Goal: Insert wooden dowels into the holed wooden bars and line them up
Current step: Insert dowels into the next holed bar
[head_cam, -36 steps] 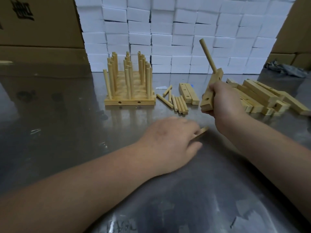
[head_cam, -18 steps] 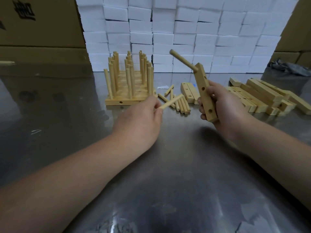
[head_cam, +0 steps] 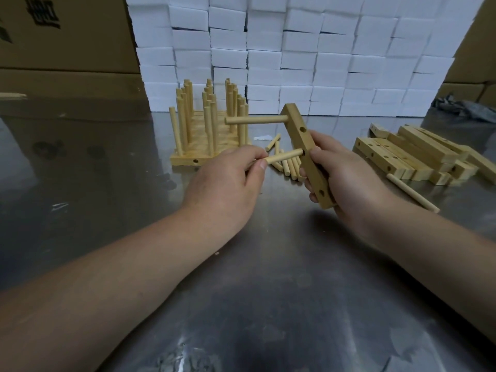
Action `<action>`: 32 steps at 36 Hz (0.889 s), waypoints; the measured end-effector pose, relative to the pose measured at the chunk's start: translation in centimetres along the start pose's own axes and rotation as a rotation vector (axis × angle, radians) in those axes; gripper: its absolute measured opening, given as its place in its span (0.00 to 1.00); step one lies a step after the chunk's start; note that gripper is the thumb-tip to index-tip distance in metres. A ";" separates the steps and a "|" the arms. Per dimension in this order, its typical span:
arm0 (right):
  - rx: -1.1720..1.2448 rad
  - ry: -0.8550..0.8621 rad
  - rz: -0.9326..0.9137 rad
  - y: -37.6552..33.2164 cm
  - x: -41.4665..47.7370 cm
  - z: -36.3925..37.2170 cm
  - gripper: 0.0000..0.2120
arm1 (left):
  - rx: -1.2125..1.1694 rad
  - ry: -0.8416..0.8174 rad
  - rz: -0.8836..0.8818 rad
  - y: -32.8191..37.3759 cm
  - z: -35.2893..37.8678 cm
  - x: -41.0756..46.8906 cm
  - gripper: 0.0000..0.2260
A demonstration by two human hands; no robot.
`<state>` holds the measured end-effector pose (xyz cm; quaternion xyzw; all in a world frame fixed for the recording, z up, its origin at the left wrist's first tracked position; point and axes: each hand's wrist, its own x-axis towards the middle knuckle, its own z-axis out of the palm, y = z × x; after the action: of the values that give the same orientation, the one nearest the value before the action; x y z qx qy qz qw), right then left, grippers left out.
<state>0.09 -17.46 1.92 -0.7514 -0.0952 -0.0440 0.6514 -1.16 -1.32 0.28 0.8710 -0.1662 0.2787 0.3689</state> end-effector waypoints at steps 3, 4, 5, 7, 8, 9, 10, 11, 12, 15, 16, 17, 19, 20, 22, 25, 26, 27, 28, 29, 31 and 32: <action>-0.002 -0.002 -0.011 -0.1 -0.2 0.1 0.15 | -0.011 -0.011 0.002 0.1 0.0 -0.1 0.08; -0.007 -0.003 -0.018 -0.1 -0.3 0.2 0.15 | -0.015 -0.020 0.001 0.1 -0.1 -0.1 0.07; -0.013 -0.005 -0.024 -0.2 -0.3 0.2 0.15 | -0.020 -0.028 0.001 0.1 -0.1 -0.1 0.07; -0.020 -0.009 -0.028 -0.2 -0.4 0.3 0.15 | -0.036 -0.035 0.002 0.2 -0.1 -0.1 0.07; -0.024 -0.009 -0.028 -0.2 -0.5 0.3 0.15 | -0.042 -0.034 0.003 0.2 -0.1 -0.1 0.06; -0.033 -0.007 -0.029 -0.2 -0.5 0.4 0.15 | -0.046 -0.035 0.004 0.2 -0.1 -0.1 0.06; -0.043 -0.003 -0.031 -0.3 -0.6 0.4 0.15 | -0.049 -0.038 0.004 0.2 -0.1 -0.1 0.05; -0.050 0.002 -0.033 -0.3 -0.6 0.4 0.14 | -0.054 -0.042 0.003 0.2 -0.1 -0.1 0.05; -0.054 0.008 -0.035 -0.3 -0.6 0.4 0.14 | -0.062 -0.045 0.001 0.2 -0.1 -0.1 0.05; -0.060 0.018 -0.038 -0.4 -0.7 0.4 0.14 | -0.090 -0.032 -0.009 0.1 0.0 0.0 0.05; -0.063 0.019 -0.041 -0.4 -0.7 0.5 0.14 | -0.102 -0.025 -0.009 0.0 0.0 0.0 0.04; -0.068 0.020 -0.045 -0.4 -0.8 0.5 0.14 | -0.113 -0.021 -0.004 0.0 0.0 0.0 0.04; -0.082 0.022 -0.050 -0.5 -0.9 0.5 0.14 | -0.127 -0.022 0.014 0.0 -0.1 0.0 0.05; -0.084 0.023 -0.051 -0.5 -0.9 0.5 0.14 | -0.132 -0.025 0.021 0.0 -0.1 0.0 0.05; -0.087 0.023 -0.053 -0.5 -1.0 0.6 0.13 | -0.147 -0.026 0.020 0.0 -0.2 0.0 0.05; -0.092 0.028 -0.062 -0.5 -1.1 0.6 0.13 | -0.194 -0.041 -0.012 -0.1 -0.2 0.0 0.09; -0.087 0.029 -0.062 -0.5 -1.1 0.7 0.13 | -0.204 -0.050 -0.023 -0.2 -0.1 0.1 0.11; -0.078 0.030 -0.061 -0.5 -1.2 0.8 0.13 | -0.212 -0.058 -0.034 -0.2 -0.1 0.1 0.11; -0.070 0.031 -0.061 -0.5 -1.2 0.8 0.13 | -0.219 -0.065 -0.043 -0.2 -0.1 0.1 0.11; -0.069 0.033 -0.063 -0.5 -1.2 0.8 0.13 | -0.229 -0.072 -0.054 -0.2 -0.1 0.1 0.11; -0.087 0.043 -0.071 -0.4 -1.2 1.0 0.13 | -0.251 -0.080 -0.075 -0.3 -0.1 0.0 0.11; -0.093 0.049 -0.078 -0.3 -1.3 1.0 0.13 | -0.260 -0.085 -0.085 -0.3 -0.1 0.0 0.11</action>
<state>-1.27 -16.52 1.87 -0.7754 -0.1063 -0.0921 0.6156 -1.05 -1.00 0.15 0.8331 -0.1792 0.2019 0.4827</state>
